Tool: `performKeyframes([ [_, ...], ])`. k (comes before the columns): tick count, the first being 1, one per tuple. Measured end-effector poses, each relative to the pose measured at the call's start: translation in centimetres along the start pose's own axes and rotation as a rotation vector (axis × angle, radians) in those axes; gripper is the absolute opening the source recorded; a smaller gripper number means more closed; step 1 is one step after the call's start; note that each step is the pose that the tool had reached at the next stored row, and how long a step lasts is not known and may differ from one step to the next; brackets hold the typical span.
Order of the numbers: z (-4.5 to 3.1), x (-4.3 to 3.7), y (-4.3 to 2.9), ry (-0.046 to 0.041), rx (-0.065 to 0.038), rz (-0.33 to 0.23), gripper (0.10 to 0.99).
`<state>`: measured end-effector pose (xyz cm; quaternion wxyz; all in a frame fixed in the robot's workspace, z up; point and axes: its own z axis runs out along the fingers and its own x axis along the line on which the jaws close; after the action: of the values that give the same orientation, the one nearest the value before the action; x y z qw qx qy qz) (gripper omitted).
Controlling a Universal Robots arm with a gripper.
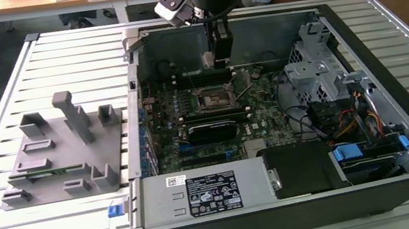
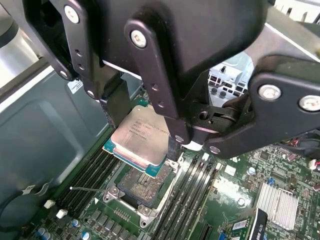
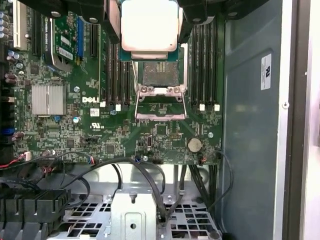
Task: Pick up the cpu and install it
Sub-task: 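Place the cpu into insertion slot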
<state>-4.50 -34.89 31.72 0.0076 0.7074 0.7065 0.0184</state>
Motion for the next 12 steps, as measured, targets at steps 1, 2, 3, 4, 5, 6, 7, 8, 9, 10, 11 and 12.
performKeyframes([
  [1,0.06,0.0,0.0,0.0011,0.0,0.0,0.541],
  [2,0.15,0.0,-0.01,0.0016,0.0,0.0,0.541],
  [3,0.24,0.0,-0.01,0.0017,0.0,0.0,0.541],
  [4,0.34,-0.01,-0.01,0.0017,0.0,0.0,0.541],
  [5,0.44,-0.01,-0.02,0.0018,0.0,0.0,0.541],
  [6,0.58,-0.01,-0.02,0.0017,0.0,0.0,0.541],
  [7,0.69,-0.01,-0.03,0.0017,0.0,0.0,0.541],
  [8,0.79,-0.01,-0.03,0.0017,0.0,0.0,0.541],
  [9,0.9,-0.01,-0.03,0.0017,0.0,0.0,0.541],
  [10,1.02,-0.02,-0.04,0.0017,0.0,0.0,0.541],
  [11,1.13,-0.02,-0.04,0.0017,0.0,0.0,0.541],
  [12,1.25,-0.02,-0.05,0.0018,0.0,0.0,0.541],
])
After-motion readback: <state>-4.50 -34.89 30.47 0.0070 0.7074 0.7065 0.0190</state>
